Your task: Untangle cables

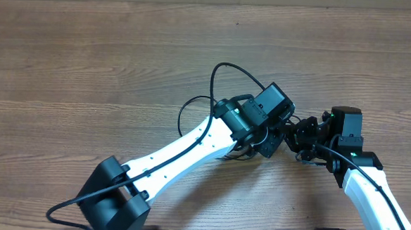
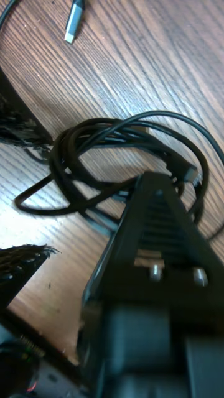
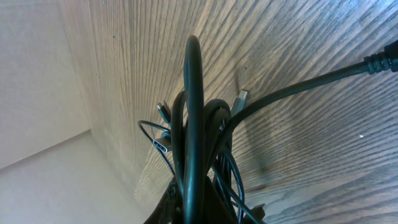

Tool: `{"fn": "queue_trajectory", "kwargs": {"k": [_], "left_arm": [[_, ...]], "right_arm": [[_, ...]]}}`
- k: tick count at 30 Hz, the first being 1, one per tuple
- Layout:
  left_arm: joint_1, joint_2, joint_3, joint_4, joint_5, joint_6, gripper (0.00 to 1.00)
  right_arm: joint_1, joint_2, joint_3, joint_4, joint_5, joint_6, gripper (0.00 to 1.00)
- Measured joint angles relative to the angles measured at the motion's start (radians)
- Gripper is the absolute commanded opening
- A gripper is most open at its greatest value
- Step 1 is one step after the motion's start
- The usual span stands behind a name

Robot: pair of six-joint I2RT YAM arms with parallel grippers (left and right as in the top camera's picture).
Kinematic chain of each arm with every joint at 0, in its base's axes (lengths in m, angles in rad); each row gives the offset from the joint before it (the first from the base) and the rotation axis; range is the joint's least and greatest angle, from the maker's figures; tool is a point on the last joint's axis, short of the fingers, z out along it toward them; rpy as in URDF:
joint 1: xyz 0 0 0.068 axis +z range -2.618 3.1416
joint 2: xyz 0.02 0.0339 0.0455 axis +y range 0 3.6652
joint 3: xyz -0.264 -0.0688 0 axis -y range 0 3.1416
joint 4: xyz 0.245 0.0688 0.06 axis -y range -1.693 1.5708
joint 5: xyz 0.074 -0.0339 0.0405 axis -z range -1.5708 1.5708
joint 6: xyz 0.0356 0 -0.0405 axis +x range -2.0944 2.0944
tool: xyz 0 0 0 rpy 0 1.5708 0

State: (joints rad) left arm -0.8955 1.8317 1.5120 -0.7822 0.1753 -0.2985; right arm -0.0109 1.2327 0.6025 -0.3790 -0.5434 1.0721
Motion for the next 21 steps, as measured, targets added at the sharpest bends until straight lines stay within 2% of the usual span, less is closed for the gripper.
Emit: {"fn": "queue_trajectory", "kwargs": {"k": [4, 5, 6, 8, 14, 21], "left_arm": [[-0.002, 0.03, -0.001, 0.021, -0.026, -0.029, 0.42], [-0.002, 0.035, -0.001, 0.029, -0.03, -0.036, 0.35], [-0.002, 0.037, -0.001, 0.035, -0.032, -0.043, 0.2], [-0.002, 0.039, -0.001, 0.045, -0.033, -0.05, 0.04], [0.0, 0.039, -0.001, 0.047, -0.083, -0.101, 0.04], [0.081, 0.038, -0.001, -0.029, -0.219, -0.257, 0.04]], "right_arm": [[-0.002, 0.0, 0.0, -0.001, -0.007, 0.0, 0.04], [-0.002, 0.0, 0.0, -0.001, -0.01, 0.0, 0.04], [-0.002, 0.0, 0.0, 0.0, -0.011, 0.0, 0.04], [-0.002, 0.0, 0.0, -0.001, -0.014, 0.0, 0.04], [-0.002, 0.0, 0.0, -0.014, -0.019, -0.019, 0.04], [-0.005, 0.0, 0.006, -0.099, -0.021, -0.128, 0.04]]}}
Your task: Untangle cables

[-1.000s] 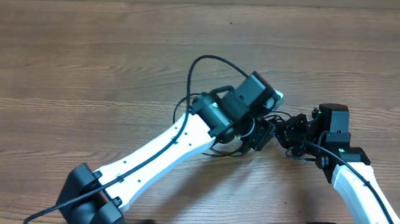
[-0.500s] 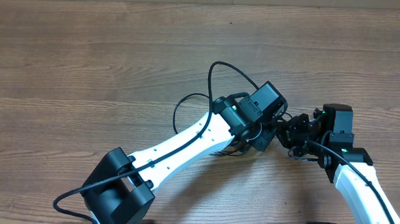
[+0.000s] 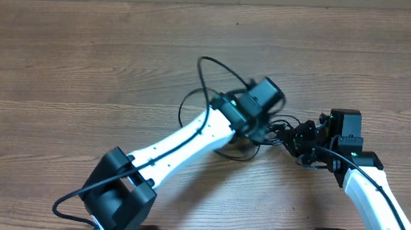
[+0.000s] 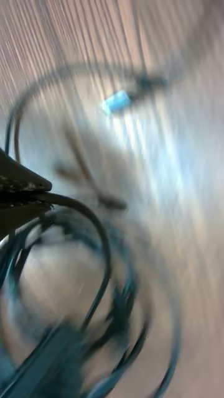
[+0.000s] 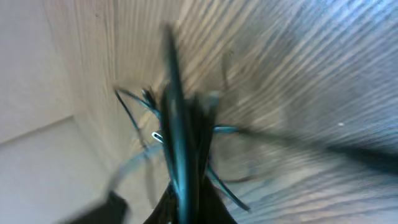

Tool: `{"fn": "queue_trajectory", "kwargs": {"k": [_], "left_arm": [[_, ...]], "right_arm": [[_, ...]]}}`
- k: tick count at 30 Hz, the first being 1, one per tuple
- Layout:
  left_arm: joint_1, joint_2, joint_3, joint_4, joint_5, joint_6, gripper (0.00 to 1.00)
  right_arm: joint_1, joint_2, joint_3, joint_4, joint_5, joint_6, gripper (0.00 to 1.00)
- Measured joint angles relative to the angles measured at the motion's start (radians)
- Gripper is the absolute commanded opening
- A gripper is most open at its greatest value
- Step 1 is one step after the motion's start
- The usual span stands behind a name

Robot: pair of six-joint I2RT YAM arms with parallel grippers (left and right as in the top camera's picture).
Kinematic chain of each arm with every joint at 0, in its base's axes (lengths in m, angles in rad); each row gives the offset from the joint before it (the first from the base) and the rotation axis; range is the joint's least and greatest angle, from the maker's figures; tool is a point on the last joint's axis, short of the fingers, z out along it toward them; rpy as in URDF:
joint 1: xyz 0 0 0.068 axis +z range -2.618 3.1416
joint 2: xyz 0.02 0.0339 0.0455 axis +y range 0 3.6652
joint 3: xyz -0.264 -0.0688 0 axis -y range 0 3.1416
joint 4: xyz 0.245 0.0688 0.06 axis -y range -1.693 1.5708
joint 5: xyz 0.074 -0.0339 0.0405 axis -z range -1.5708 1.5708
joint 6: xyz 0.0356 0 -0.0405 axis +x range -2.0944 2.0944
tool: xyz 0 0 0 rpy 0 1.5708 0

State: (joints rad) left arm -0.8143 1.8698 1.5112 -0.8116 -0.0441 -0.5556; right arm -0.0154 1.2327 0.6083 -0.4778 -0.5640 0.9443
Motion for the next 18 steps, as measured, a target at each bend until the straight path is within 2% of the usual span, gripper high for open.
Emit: {"fn": "queue_trajectory", "kwargs": {"k": [8, 13, 16, 17, 18], "left_arm": [[0.245, -0.125, -0.005, -0.079, -0.112, -0.209, 0.04], [0.316, -0.181, -0.005, -0.17, -0.107, -0.344, 0.05], [0.332, -0.18, -0.005, -0.185, -0.099, -0.386, 0.28], [0.34, -0.18, -0.005, -0.183, -0.098, -0.391, 0.41], [0.345, -0.18, -0.005, -0.18, -0.097, -0.397, 0.61]], "right_arm": [[-0.016, 0.0, 0.004, -0.068, 0.011, -0.099, 0.04], [-0.011, 0.0, 0.013, -0.042, -0.024, -0.127, 0.04], [-0.011, 0.0, 0.013, -0.017, -0.023, -0.133, 0.04], [-0.016, 0.0, 0.013, 0.003, -0.024, -0.135, 0.04], [-0.02, 0.0, 0.013, 0.037, -0.029, -0.138, 0.04]]}}
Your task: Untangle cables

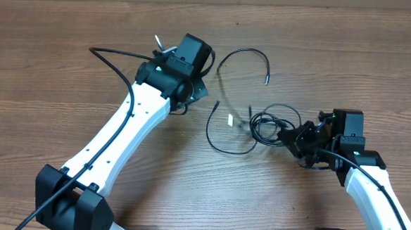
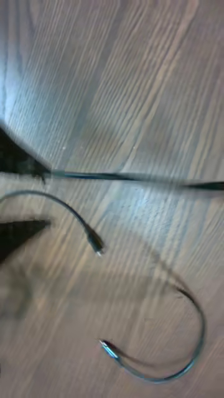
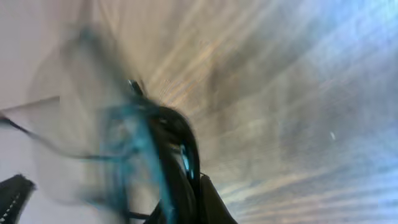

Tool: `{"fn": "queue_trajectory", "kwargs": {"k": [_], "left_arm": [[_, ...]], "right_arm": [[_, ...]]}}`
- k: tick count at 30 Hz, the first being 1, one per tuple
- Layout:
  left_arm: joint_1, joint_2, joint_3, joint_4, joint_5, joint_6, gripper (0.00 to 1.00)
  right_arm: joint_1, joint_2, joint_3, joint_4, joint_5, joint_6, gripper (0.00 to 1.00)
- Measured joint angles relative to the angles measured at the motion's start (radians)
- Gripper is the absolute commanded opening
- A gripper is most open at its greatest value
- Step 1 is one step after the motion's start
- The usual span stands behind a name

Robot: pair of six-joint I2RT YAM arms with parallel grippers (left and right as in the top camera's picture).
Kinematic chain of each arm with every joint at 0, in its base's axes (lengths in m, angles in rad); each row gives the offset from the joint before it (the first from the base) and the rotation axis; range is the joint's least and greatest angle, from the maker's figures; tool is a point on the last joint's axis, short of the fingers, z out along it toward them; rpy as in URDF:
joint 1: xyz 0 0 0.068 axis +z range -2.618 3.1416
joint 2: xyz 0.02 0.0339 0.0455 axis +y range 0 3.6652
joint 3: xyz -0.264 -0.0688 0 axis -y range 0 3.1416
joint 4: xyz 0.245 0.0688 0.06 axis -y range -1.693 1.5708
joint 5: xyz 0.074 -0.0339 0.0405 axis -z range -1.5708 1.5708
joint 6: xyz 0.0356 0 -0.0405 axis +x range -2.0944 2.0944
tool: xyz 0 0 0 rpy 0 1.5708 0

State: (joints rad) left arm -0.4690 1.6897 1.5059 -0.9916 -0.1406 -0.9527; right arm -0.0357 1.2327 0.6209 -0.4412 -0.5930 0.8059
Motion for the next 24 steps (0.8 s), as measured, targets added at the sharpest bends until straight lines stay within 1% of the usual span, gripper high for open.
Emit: {"fn": "queue_trajectory", "kwargs": {"k": [1, 2, 4, 9, 11, 14, 17, 20, 21, 22, 24], "left_arm": [[0.003, 0.0, 0.0, 0.004, 0.003, 0.0, 0.73], [0.007, 0.001, 0.0, 0.01, 0.011, 0.004, 0.78], [0.007, 0.001, 0.0, 0.019, 0.034, 0.008, 0.84], [0.006, 0.001, 0.0, 0.045, 0.108, 0.058, 0.87], [0.006, 0.001, 0.0, 0.058, 0.139, 0.097, 0.88], [0.004, 0.001, 0.0, 0.1, 0.212, 0.187, 0.91], [0.0, 0.001, 0.0, 0.123, 0.262, 0.239, 0.93], [-0.003, 0.001, 0.0, 0.125, 0.291, 0.233, 0.94], [-0.003, 0.001, 0.0, 0.126, 0.296, 0.22, 0.98], [-0.003, 0.001, 0.0, 0.126, 0.3, 0.2, 1.0], [-0.002, 0.001, 0.0, 0.129, 0.306, 0.159, 1.0]], "right_arm": [[-0.004, 0.0, 0.0, 0.035, -0.01, -0.003, 0.04], [-0.004, 0.0, 0.0, 0.069, -0.025, -0.007, 0.04], [-0.004, 0.0, 0.0, 0.143, -0.066, -0.014, 0.04], [-0.004, 0.0, 0.0, 0.305, -0.191, -0.044, 0.04], [-0.004, 0.0, 0.0, 0.35, -0.232, -0.051, 0.04], [-0.004, 0.0, 0.0, 0.424, -0.294, -0.057, 0.04], [-0.004, 0.0, 0.0, 0.485, -0.36, -0.06, 0.04], [-0.004, 0.001, 0.0, 0.557, -0.414, -0.062, 0.04], [-0.004, 0.001, 0.0, 0.589, -0.431, -0.064, 0.04], [-0.004, 0.001, 0.0, 0.639, -0.457, -0.066, 0.04], [-0.004, 0.001, 0.0, 0.716, -0.504, -0.067, 0.04]]}}
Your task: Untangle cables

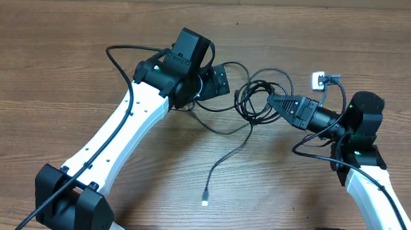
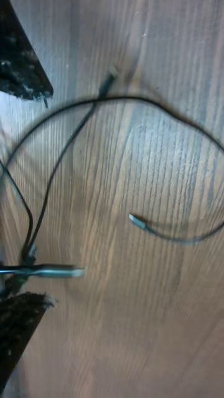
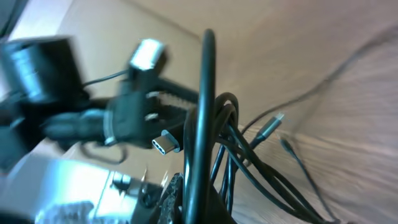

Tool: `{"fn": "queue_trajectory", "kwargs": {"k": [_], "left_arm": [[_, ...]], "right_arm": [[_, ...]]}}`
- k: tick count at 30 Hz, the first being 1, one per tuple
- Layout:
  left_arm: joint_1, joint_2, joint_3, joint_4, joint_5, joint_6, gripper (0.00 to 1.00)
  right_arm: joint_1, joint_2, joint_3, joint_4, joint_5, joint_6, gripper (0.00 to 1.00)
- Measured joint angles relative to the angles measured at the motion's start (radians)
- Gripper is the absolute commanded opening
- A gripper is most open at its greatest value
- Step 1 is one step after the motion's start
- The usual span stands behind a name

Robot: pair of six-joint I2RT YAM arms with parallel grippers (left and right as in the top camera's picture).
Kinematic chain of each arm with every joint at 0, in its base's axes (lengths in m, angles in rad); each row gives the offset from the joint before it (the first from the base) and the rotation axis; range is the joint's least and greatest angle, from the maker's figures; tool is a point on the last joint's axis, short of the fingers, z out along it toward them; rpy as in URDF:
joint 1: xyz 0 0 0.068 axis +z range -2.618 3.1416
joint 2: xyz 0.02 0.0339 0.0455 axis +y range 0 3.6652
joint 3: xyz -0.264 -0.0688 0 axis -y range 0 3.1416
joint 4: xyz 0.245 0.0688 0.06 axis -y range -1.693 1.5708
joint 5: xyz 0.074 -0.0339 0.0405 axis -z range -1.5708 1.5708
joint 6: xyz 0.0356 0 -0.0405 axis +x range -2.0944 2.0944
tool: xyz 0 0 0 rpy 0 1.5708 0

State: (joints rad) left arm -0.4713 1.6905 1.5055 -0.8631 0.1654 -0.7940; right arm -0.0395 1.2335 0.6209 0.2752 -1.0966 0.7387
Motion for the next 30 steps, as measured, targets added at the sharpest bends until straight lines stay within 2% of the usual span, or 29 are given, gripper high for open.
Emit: {"fn": "queue_trajectory", "kwargs": {"k": [3, 8, 14, 19, 25, 30], "left_arm": [[0.0, 0.0, 0.0, 0.022, 0.004, -0.042, 1.0], [0.01, 0.0, 0.0, 0.042, -0.005, -0.071, 1.0], [0.054, 0.0, 0.0, 0.008, -0.055, -0.092, 1.0], [0.088, 0.006, 0.0, -0.043, -0.056, -0.187, 1.0], [0.092, 0.084, 0.0, 0.024, 0.138, -0.256, 1.0], [0.042, 0.196, 0.0, 0.116, 0.305, -0.352, 1.0]], "right_arm": [[0.0, 0.0, 0.0, 0.072, -0.051, -0.002, 0.04], [0.0, 0.0, 0.0, 0.076, -0.081, 0.008, 0.04], [0.0, 0.0, 0.0, 0.173, -0.062, 0.123, 0.04], [0.0, 0.0, 0.0, 0.303, -0.048, 0.192, 0.04], [0.0, 0.0, 0.0, 0.324, -0.021, 0.241, 0.04], [0.0, 0.0, 0.0, 0.326, -0.014, 0.272, 0.04]]}}
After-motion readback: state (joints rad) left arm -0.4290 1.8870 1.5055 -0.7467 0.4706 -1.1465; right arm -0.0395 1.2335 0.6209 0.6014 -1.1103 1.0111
